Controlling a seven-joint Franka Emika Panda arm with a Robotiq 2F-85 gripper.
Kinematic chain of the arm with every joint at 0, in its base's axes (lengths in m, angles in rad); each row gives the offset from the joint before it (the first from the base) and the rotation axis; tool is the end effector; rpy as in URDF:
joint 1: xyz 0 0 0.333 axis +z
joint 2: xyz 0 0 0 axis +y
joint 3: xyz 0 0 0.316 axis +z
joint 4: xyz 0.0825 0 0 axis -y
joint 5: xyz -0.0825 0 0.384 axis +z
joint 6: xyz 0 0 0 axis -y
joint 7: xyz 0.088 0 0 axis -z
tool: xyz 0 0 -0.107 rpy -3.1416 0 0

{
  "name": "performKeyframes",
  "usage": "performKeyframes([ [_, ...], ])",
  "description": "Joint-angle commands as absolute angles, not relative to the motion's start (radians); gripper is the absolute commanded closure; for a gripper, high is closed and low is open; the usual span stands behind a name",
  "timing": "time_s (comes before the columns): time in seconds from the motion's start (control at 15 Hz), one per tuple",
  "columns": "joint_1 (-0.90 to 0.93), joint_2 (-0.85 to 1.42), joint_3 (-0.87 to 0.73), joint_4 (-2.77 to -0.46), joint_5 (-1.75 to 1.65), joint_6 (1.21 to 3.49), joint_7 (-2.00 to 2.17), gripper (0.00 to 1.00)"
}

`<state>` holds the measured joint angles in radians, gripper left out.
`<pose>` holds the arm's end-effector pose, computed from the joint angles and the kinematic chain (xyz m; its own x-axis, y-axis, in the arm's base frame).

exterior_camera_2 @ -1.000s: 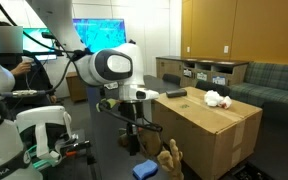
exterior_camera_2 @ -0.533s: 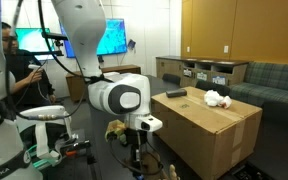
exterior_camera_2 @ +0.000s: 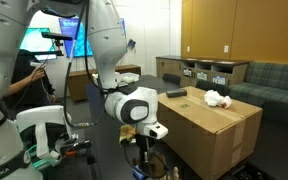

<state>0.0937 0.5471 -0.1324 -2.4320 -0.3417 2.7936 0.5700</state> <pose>0.4434 -0.0110 0.0738 0.9562 -0.2703 -0.1127 -0.2422 -0.9461 0.2148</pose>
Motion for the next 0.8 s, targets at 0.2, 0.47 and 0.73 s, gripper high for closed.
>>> performKeyframes([
  [0.2, 0.165, 0.561, -0.18, -2.404, -0.206, 2.839, 0.471, 0.46],
  [0.47, 0.19, 0.51, -0.243, -2.442, -0.209, 2.867, 0.453, 0.16],
  [0.73, 0.205, 0.45, -0.276, -2.487, -0.216, 2.907, 0.429, 0.0],
])
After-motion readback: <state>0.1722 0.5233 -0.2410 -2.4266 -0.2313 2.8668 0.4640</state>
